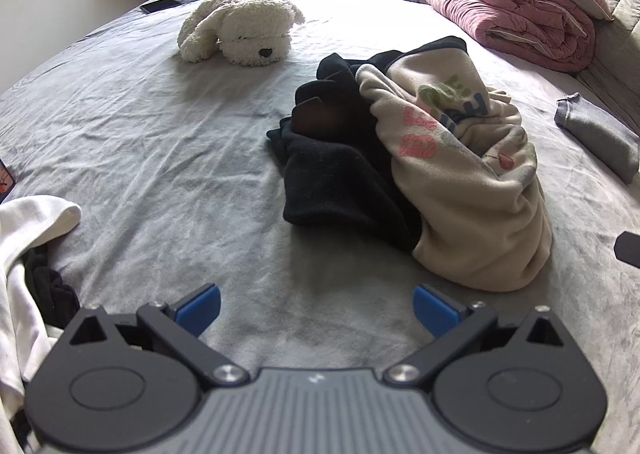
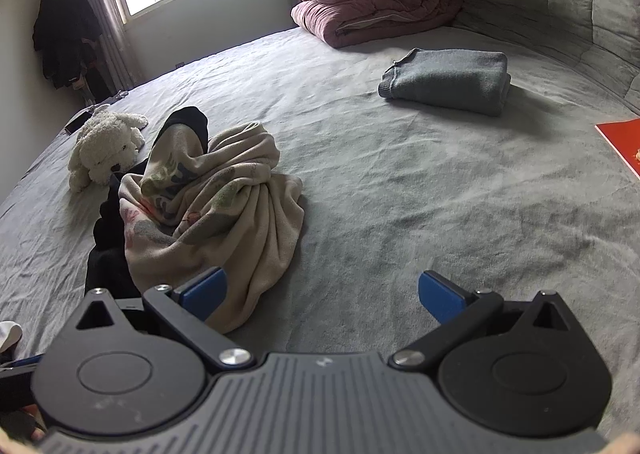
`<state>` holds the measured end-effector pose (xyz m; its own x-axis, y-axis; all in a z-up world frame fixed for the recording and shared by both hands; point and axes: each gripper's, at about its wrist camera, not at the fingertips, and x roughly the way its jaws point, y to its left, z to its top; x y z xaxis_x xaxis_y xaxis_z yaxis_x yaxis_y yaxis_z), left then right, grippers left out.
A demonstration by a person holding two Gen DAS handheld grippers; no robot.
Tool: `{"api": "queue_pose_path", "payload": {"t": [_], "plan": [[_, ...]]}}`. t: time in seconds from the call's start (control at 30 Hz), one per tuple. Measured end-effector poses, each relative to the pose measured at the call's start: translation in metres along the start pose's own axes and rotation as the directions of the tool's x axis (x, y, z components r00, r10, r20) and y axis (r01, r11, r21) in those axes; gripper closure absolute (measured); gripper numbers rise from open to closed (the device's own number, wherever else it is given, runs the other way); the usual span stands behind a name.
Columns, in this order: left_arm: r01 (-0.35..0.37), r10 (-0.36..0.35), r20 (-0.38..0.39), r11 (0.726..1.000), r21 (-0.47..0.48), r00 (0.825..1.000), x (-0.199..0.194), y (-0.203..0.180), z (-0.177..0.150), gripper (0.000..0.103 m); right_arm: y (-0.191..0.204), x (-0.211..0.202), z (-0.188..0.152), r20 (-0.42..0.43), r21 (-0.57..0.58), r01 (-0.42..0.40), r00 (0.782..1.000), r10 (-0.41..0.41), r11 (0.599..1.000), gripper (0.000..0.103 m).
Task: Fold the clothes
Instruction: 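Approach the crumpled beige-and-black sweatshirt with both grippers open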
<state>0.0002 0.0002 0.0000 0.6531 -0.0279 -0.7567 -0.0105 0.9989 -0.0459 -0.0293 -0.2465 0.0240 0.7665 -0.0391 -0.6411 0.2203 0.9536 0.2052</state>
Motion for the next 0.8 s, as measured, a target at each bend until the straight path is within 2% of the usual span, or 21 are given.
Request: {"api": "queue_pose_path", "payload": {"t": [0.23,0.4,0.8], "plan": [[0.006,-0.006,-0.012,1.000,-0.016,1.000,0.0013,0.0026,0.0021,0.001,-0.0013,0.0057,-0.0060,-0.017,0.002,0.000,1.000,0.000,1.000,0.000],[-0.022,0.022,0.002,1.000,-0.005,1.000,0.0017,0.0020,-0.0007,0.000,-0.0010,0.0065,-0.0063,-0.027,0.004,-0.001,1.000,0.001,1.000,0.000],[-0.033,0.033,0.000,0.999,-0.011,0.999,0.0017,0.0028,-0.0004,0.000,0.0005,0.0087,-0.0075,-0.040,-0.002,0.001,0.999,-0.001,1.000,0.000]]}}
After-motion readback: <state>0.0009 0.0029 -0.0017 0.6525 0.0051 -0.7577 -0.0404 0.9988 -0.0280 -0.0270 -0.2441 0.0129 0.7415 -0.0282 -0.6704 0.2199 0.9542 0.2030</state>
